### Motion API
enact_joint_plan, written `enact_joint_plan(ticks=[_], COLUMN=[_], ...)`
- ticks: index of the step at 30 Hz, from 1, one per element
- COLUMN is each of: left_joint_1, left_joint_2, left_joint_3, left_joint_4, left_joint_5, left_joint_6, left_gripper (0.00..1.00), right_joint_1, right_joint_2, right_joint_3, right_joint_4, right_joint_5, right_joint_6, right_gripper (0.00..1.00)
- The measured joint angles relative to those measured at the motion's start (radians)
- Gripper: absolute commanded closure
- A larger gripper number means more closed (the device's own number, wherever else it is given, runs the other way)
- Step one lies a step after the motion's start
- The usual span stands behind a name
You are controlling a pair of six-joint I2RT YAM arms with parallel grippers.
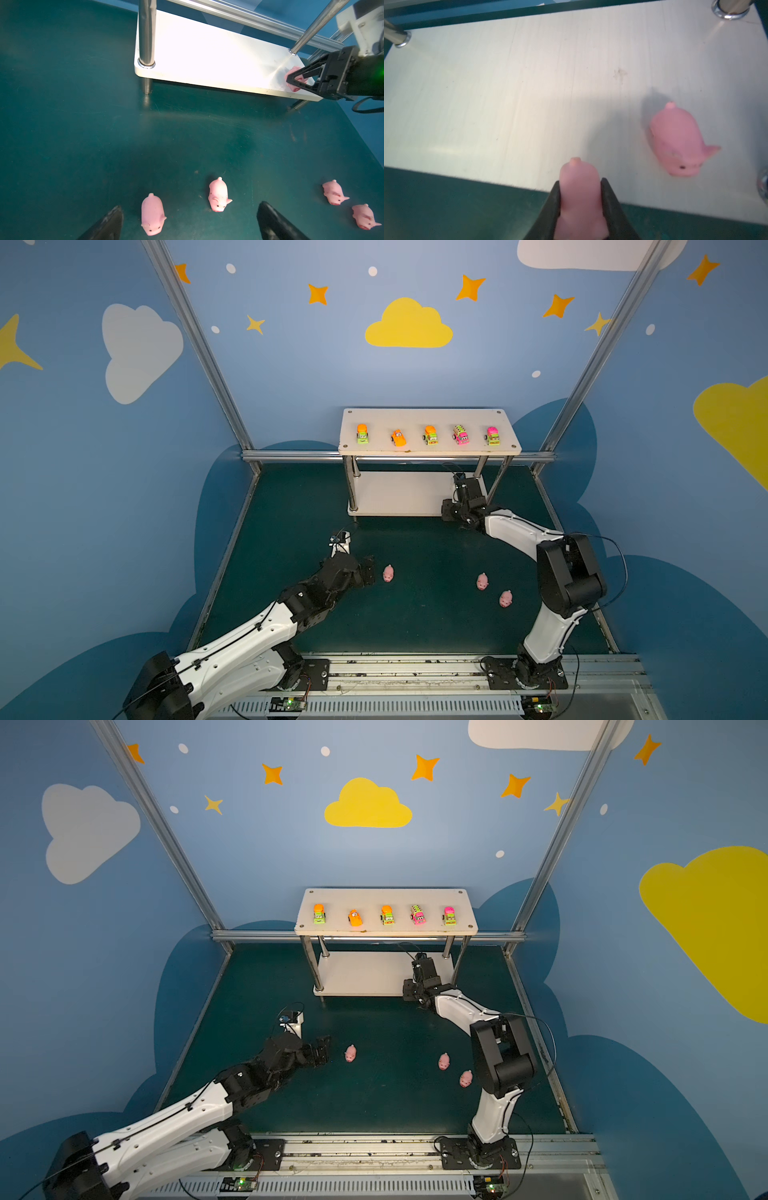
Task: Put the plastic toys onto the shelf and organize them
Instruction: 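Carry the second pig with the right gripper to the lower shelf, then set the second pig beside the first and open the right gripper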
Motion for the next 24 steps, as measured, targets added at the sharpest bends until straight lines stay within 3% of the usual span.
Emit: enact_joint_plan(ticks=[8,18,24], left_joint_1=[0.044,0.096,0.101], left_joint_2=[-0.016,-0.019,-0.051], left_joint_3=[0.000,-0.001,-0.004], left_joint_4=[0.000,0.000,-0.001], left_joint_5=[0.018,0.055,0.070], left_joint_6=[0.018,0.022,0.022], left_gripper=[0.00,0.00,0.00], right_joint_1=[-0.026,-0.033,-0.032], right_joint_2=[0.109,0.121,0.105], right_joint_3=[0.120,0.161,0.137], right_joint_4=[-0.021,-0.047,-0.052], right_joint_5=[-0.007,-0.010,-0.031], right_joint_6=[-0.011,-0.019,-0.015], right_gripper=[0.68,0.49,0.31])
